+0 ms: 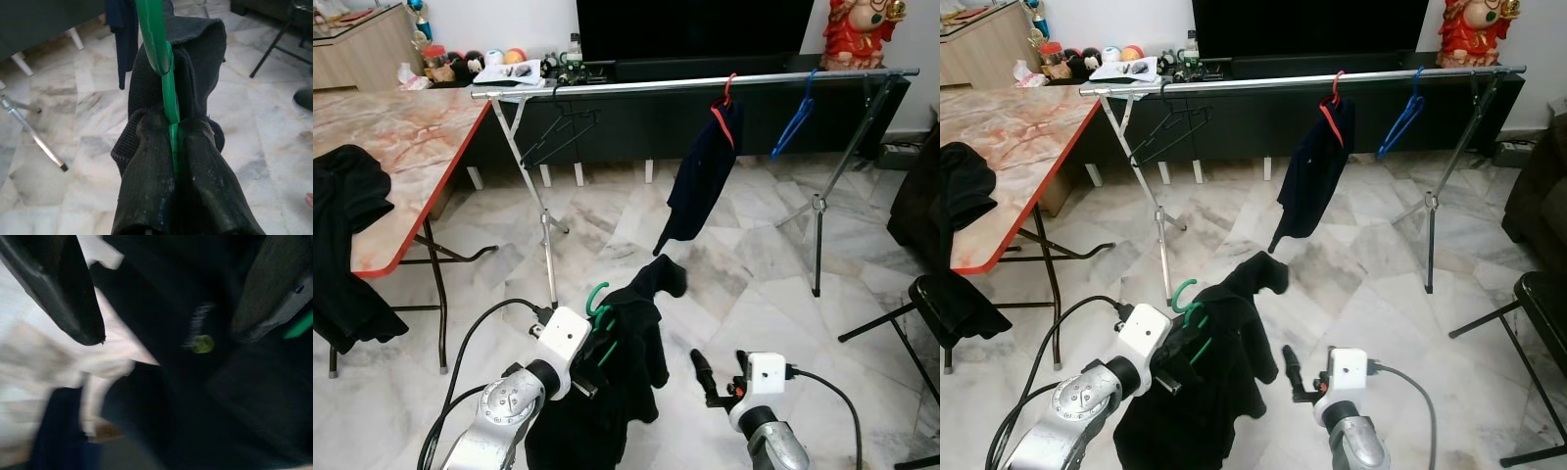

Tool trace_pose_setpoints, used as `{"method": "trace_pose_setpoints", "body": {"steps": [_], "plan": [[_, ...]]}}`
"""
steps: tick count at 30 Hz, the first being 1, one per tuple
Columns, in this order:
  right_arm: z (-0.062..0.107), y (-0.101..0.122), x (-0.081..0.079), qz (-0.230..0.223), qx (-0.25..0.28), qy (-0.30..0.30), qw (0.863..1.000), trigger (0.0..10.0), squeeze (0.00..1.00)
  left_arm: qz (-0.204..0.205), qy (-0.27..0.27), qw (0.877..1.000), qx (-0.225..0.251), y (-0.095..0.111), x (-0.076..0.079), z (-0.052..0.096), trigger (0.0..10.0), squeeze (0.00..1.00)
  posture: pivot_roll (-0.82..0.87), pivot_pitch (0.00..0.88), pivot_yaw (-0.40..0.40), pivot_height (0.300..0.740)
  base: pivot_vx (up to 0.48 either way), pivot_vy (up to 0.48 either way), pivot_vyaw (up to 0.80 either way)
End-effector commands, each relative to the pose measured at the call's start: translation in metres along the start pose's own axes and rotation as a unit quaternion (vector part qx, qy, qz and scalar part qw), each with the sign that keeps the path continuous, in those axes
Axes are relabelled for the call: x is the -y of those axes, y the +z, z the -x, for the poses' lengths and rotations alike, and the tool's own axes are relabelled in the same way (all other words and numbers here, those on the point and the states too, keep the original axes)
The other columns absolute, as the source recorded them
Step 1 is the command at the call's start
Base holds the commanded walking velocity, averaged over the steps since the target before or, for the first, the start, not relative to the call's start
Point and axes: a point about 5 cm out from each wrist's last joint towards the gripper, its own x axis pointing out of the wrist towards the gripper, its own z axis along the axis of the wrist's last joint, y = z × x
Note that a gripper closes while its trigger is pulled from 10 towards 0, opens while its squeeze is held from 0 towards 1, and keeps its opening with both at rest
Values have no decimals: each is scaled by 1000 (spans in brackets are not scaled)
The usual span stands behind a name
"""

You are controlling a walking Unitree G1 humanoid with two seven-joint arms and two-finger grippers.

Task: Hang hanger

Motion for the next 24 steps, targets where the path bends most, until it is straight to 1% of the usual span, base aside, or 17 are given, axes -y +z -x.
{"method": "trace_pose_setpoints", "body": {"steps": [1, 2, 3, 5, 6, 13, 16, 18, 20, 21, 22, 24], "plan": [[4, -6, -7, -18, -7, 43, 999, 10000, 0, -9, -23, 999, 30, 18, 4, -4, 10000, 0, 83, 48, 58, 740, 0, 0, 0], [5, -8, -9, -21, -13, 56, 998, 10000, 0, -8, -29, 999, 33, 20, 6, -5, 10000, 0, 83, 48, 58, 740, 0, 0, 0], [5, -8, -9, -21, -13, 56, 998, 10000, 0, -8, -29, 999, 33, 20, 6, -5, 10000, 0, 83, 48, 58, 740, 0, 0, 0], [7, -12, -12, -21, -23, 83, 996, 10000, 0, -8, -48, 998, 41, 28, 10, -7, 10000, 0, 80, 44, 61, 740, 0, 0, 0], [7, -12, -12, -21, -23, 83, 996, 10000, 0, -8, -48, 998, 41, 28, 10, -7, 10000, 0, 80, 44, 61, 740, 0, 0, 0], [9, -11, -12, -19, -20, 100, 995, 10000, 0, -21, -125, 990, 57, 48, 26, -9, 10000, 0, 77, 33, 60, 740, 0, 0, 0], [8, -10, -10, -18, -21, 99, 995, 10000, 0, -23, -138, 988, 59, 52, 30, -10, 10000, 0, 79, 35, 57, 740, 0, 0, 0], [7, -8, -6, -11, -20, 84, 996, 10000, 0, -24, -151, 987, 58, 55, 34, -10, 10000, 0, 82, 41, 53, 740, 0, 0, 0], [6, -5, -1, 8, -18, 52, 998, 10000, 0, -23, -158, 986, 57, 55, 35, -8, 10000, 0, 82, 41, 53, 740, 0, 0, 0], [6, -4, 4, 13, -17, 25, 999, 10000, 0, -21, -160, 985, 56, 55, 36, -8, 10000, 0, 86, 46, 50, 740, 0, 0, 0], [6, -2, 8, 13, -14, 3, 1000, 10000, 0, -20, -161, 985, 54, 54, 36, -7, 10000, 0, 86, 46, 50, 740, 0, 0, 0], [5, 0, 12, 6, -9, -19, 1000, 10000, 0, -18, -161, 986, 46, 50, 37, -6, 10000, 0, 89, 53, 48, 740, 0, 0, 0]]}}
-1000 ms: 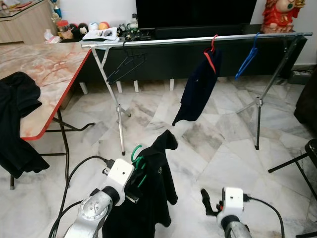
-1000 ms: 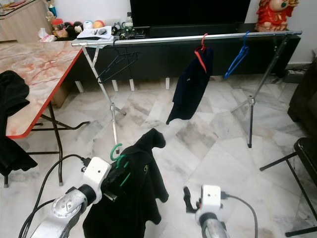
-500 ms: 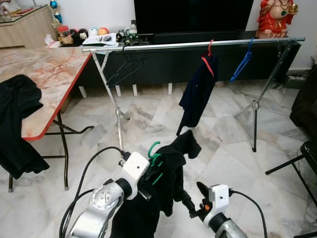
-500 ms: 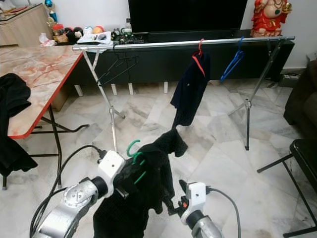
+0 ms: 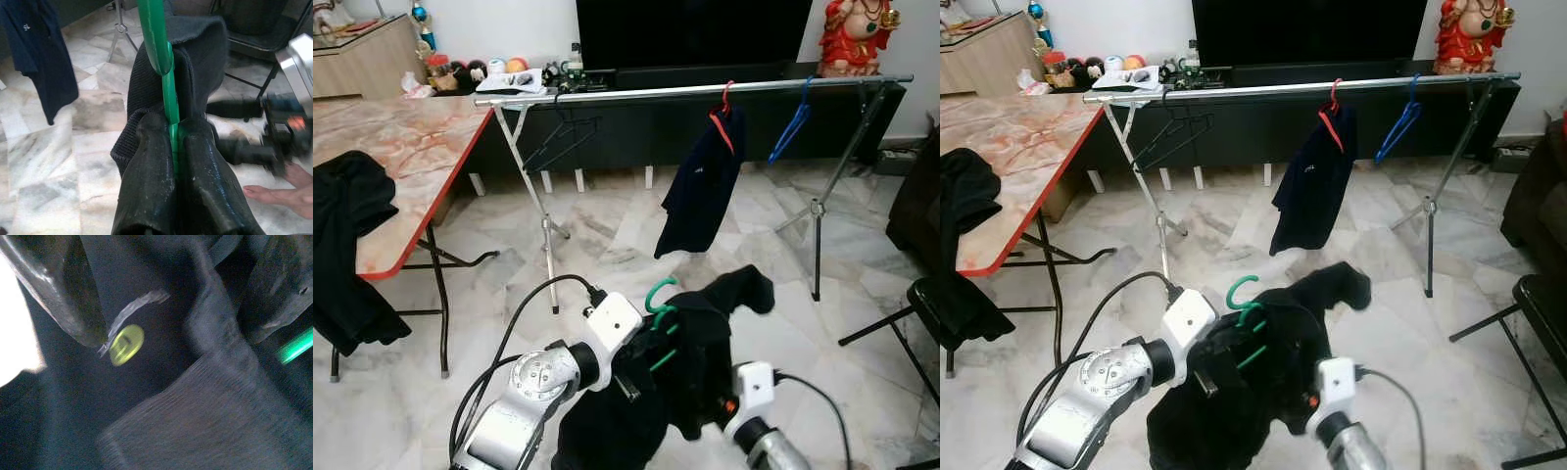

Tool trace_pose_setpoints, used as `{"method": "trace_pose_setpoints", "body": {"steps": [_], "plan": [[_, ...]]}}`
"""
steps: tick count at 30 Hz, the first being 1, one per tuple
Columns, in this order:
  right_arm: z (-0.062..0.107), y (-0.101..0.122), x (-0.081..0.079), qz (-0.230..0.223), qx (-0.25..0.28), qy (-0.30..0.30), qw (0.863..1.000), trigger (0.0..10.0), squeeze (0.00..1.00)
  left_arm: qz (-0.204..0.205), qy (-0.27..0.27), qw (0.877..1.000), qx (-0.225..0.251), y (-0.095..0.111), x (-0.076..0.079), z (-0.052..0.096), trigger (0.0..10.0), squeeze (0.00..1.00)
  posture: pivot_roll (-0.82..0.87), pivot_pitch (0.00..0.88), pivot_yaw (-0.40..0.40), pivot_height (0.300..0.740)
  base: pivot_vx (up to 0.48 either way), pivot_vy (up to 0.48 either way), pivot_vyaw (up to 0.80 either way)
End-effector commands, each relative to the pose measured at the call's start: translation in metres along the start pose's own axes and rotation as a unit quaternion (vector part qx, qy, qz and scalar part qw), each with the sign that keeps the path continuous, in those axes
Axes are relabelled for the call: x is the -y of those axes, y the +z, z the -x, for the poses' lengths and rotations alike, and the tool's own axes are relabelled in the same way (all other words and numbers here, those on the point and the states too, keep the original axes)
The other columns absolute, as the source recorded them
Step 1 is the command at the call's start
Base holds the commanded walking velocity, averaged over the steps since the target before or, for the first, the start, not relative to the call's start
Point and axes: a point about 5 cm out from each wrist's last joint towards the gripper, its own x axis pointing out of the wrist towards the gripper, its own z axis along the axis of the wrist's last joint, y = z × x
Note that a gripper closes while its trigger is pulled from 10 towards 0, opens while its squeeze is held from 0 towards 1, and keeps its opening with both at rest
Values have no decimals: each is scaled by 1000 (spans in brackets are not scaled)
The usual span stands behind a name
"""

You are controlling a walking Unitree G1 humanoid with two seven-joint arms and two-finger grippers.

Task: Hang hanger

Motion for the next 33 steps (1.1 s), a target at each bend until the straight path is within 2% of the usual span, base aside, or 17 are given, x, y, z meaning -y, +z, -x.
{"method": "trace_pose_setpoints", "body": {"steps": [1, 12, 15, 20, 26, 33], "plan": [[1, -3, -1, -10, -1, -11, 1000, 10000, 0, -5, -2, 1000, 5, 3, 1, 3, 10000, 0, 89, 53, 48, 740, 0, 0, 0], [0, -10, -9, -24, -20, 18, 999, 10000, 0, -8, -6, 1000, -4, 4, 2, 4, 10000, 0, 91, 54, 44, 740, 0, 0, 0], [3, -17, -15, -34, -40, 58, 997, 10000, 0, -9, -9, 1000, -4, 5, 4, 3, 10000, 0, 91, 56, 40, 740, 0, 0, 0], [4, -18, -10, -25, -50, 42, 998, 10000, 0, -10, -13, 1000, -2, 7, 6, 3, 10000, 0, 92, 57, 38, 740, 0, 0, 0], [3, -18, -11, -27, -58, 58, 996, 10000, 0, -12, -22, 1000, 3, 12, 8, 3, 10000, 0, 96, 56, 35, 740, 0, 0, 0], [1, -17, -12, -25, -58, 57, 996, 10000, 0, -8, -58, 998, 2, 16, 16, 3, 10000, 0, 99, 60, 33, 740, 0, 0, 0]]}}
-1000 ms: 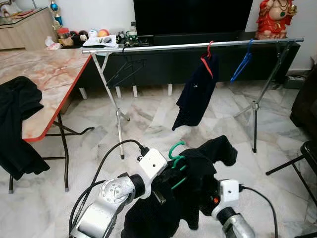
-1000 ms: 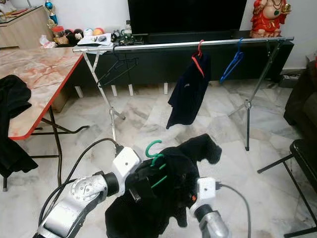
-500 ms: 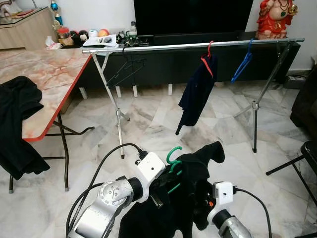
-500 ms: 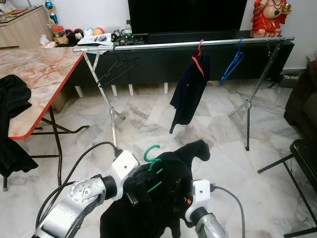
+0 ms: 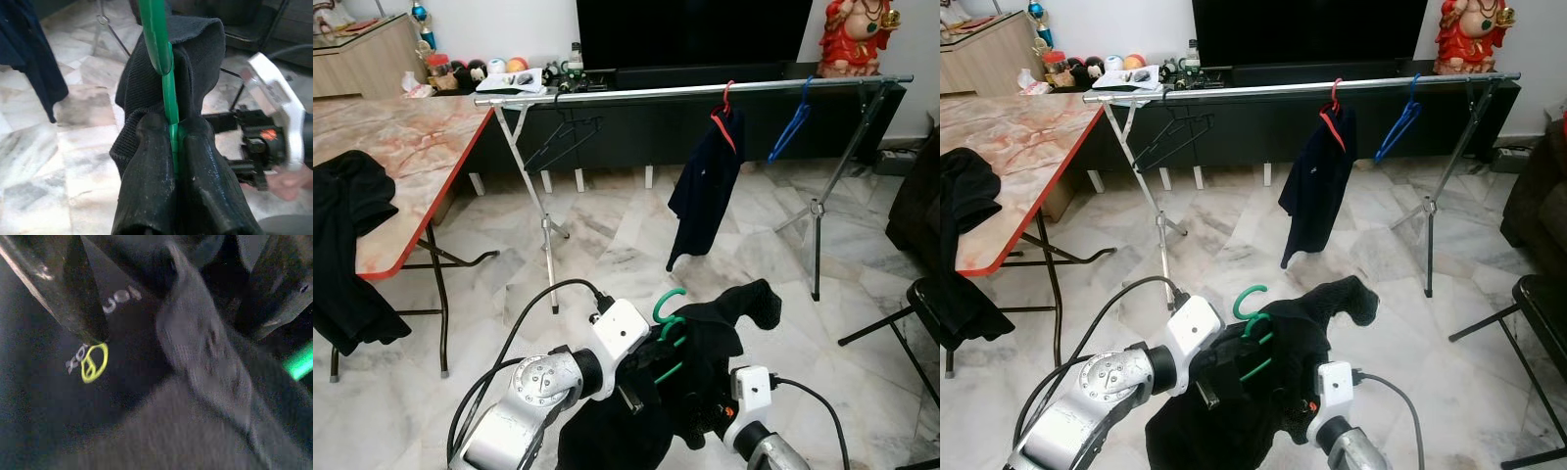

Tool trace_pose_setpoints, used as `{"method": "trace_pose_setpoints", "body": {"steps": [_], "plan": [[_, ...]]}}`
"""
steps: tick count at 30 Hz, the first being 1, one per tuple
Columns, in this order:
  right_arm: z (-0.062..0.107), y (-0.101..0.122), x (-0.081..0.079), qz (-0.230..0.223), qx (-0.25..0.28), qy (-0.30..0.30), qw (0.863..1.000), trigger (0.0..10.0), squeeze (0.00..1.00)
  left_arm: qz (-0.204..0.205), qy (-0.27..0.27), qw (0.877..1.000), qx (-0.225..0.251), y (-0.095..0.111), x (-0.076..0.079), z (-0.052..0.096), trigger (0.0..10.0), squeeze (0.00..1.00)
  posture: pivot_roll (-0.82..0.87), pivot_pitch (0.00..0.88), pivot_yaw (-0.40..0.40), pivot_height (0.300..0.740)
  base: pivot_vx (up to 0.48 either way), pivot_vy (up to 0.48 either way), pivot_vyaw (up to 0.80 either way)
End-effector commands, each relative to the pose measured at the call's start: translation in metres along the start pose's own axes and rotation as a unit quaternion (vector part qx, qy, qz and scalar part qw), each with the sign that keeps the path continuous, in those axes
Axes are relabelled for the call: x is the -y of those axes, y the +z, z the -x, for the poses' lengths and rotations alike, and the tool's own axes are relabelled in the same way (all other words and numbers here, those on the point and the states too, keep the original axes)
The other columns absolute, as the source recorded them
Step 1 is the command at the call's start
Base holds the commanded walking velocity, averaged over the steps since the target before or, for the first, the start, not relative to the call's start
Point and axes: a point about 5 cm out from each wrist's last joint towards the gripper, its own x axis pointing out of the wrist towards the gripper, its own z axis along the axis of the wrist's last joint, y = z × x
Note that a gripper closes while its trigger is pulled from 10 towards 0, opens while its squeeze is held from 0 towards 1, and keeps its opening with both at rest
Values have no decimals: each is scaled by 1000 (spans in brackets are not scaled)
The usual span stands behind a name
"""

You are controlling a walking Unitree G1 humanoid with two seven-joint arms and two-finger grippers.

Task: Hang hanger

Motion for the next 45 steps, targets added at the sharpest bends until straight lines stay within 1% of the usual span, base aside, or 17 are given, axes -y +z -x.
{"method": "trace_pose_setpoints", "body": {"steps": [1, 6, 7, 8, 9, 45], "plan": [[-3, 0, -3, -4, -4, 3, 1000, 10000, 0, -7, -21, 1000, 18, 11, 5, 1, 10000, 0, 99, 60, 33, 740, 0, 0, 0], [-2, -1, -3, -5, -4, 4, 1000, 10000, 0, -7, -27, 999, 16, 10, 8, 1, 10000, 0, 100, 67, 31, 740, 0, 0, 0], [-2, -1, -3, -5, -4, 5, 1000, 8392, 0, -7, -27, 999, 15, 10, 8, 1, 10000, 0, 100, 67, 31, 740, 0, 0, 0], [-2, -1, -3, -6, -3, 4, 1000, 1922, 0, -6, -28, 999, 13, 10, 8, 1, 10000, 0, 100, 67, 31, 740, 0, 0, 0], [-2, -2, -3, -6, -3, 3, 1000, 0, 0, -6, -29, 999, 12, 10, 8, 1, 10000, 0, 100, 67, 31, 740, 0, 0, 0], [2, -5, 3, -4, -8, -22, 1000, 0, 0, -11, -32, 999, -9, 3, 9, 3, 10000, 0, 102, 81, 29, 740, 0, 0, 0]]}}
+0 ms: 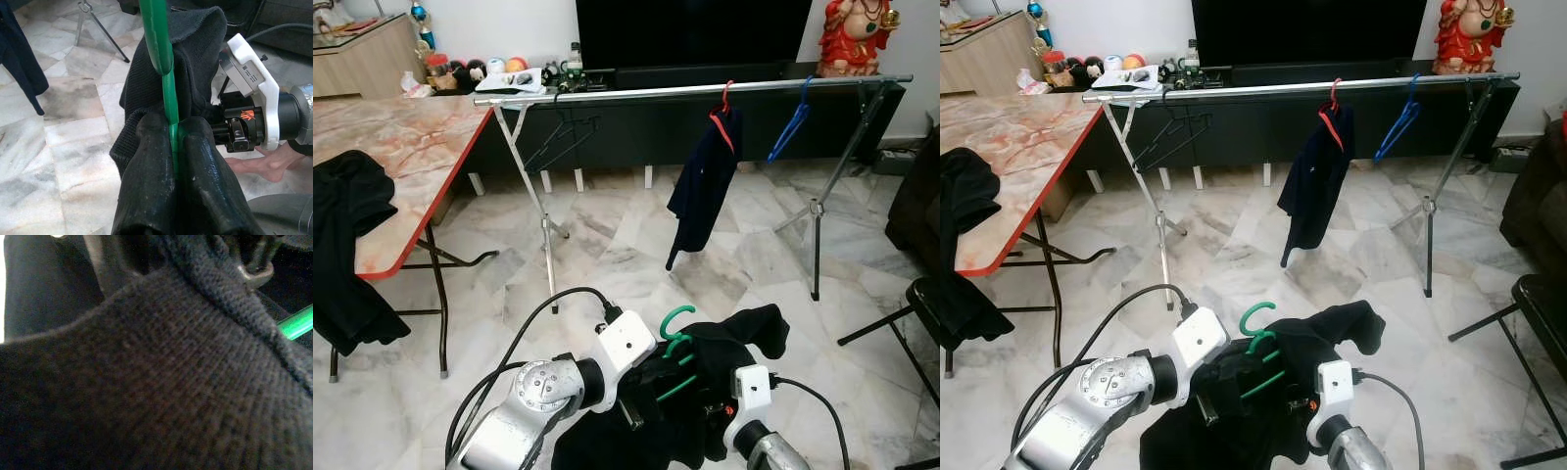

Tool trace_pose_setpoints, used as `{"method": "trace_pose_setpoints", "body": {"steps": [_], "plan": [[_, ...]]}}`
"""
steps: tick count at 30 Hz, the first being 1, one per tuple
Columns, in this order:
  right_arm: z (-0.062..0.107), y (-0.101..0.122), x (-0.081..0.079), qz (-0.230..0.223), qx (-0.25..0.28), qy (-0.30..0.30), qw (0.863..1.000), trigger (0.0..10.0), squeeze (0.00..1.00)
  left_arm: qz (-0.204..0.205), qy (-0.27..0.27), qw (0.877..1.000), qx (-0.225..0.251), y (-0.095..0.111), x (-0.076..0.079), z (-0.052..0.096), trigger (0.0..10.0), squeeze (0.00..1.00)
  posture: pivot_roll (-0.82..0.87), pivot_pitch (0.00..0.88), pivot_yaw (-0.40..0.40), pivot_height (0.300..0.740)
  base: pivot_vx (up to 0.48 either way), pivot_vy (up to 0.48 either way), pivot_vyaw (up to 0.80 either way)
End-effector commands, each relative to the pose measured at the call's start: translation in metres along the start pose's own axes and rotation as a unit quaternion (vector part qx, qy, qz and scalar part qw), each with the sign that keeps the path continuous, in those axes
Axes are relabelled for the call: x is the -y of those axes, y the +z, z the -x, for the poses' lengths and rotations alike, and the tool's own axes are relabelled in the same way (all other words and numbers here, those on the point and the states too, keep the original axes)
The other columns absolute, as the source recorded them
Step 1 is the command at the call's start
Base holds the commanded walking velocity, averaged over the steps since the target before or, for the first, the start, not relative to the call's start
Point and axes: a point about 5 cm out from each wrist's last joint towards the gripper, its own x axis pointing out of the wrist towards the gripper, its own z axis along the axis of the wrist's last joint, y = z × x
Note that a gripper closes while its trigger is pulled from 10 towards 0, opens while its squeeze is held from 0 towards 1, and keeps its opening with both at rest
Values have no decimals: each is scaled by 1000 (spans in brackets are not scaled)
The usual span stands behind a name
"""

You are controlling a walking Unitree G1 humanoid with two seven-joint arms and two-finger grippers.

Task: Hang hanger

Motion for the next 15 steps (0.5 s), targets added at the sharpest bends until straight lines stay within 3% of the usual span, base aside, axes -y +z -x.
{"method": "trace_pose_setpoints", "body": {"steps": [1, 15], "plan": [[1, -3, 0, -2, -3, -5, 1000, 0, 0, -8, -4, 1000, 9, 5, 1, 2, 10000, 0, 101, 81, 29, 740, 0, 0, 0], [2, -2, 3, 2, -4, -16, 1000, 0, 0, -25, -3, 1000, -7, 1, -1, 6, 10000, 0, 101, 82, 28, 740, 0, 0, 0]]}}
